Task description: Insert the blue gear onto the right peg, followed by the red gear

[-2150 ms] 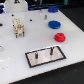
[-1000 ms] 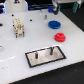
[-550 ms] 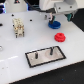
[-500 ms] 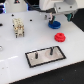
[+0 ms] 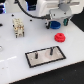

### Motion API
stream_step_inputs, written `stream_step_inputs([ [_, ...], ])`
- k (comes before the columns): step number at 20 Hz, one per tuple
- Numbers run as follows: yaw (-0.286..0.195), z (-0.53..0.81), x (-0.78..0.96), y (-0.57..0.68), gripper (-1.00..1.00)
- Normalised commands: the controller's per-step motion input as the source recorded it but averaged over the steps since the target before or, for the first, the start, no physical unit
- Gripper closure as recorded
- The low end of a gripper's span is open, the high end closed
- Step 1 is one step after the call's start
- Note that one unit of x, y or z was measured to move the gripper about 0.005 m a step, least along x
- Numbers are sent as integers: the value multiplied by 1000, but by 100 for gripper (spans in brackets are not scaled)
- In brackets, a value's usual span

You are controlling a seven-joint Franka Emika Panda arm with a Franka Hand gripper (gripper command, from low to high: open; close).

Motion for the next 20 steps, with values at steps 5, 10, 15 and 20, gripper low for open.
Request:
stream_step_inputs([
  [5, 0, -236, -284, 2, 100],
  [10, 0, -184, -214, 10, 100],
  [15, 0, -152, -236, -26, 100],
  [20, 0, 122, 7, -109, 100],
])
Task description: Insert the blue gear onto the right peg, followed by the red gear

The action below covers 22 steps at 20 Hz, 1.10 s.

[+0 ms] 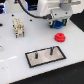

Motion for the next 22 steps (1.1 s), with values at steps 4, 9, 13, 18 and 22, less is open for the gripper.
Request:
stream_step_inputs([
  [4, 0, 558, 415, -41, 100],
  [9, 0, 562, 623, -135, 100],
  [13, 0, 555, 748, -165, 100],
  [18, 0, 525, 791, -195, 100],
  [22, 0, 480, 814, -229, 100],
])
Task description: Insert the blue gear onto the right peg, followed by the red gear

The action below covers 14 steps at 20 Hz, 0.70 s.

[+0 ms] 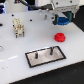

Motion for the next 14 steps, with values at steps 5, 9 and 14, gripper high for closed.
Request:
stream_step_inputs([
  [5, 0, 416, 830, -266, 100],
  [9, 0, 341, 821, -286, 100],
  [14, 0, 273, 813, -271, 100],
])
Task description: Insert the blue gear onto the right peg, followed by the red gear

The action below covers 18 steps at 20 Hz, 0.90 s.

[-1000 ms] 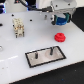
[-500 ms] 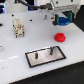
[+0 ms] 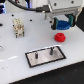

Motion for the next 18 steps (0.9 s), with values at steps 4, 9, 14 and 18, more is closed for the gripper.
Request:
stream_step_inputs([
  [4, 0, 226, 824, -250, 100],
  [9, 0, 117, 811, -249, 100],
  [14, 0, 17, 765, -236, 100],
  [18, 0, 12, 542, -167, 100],
])
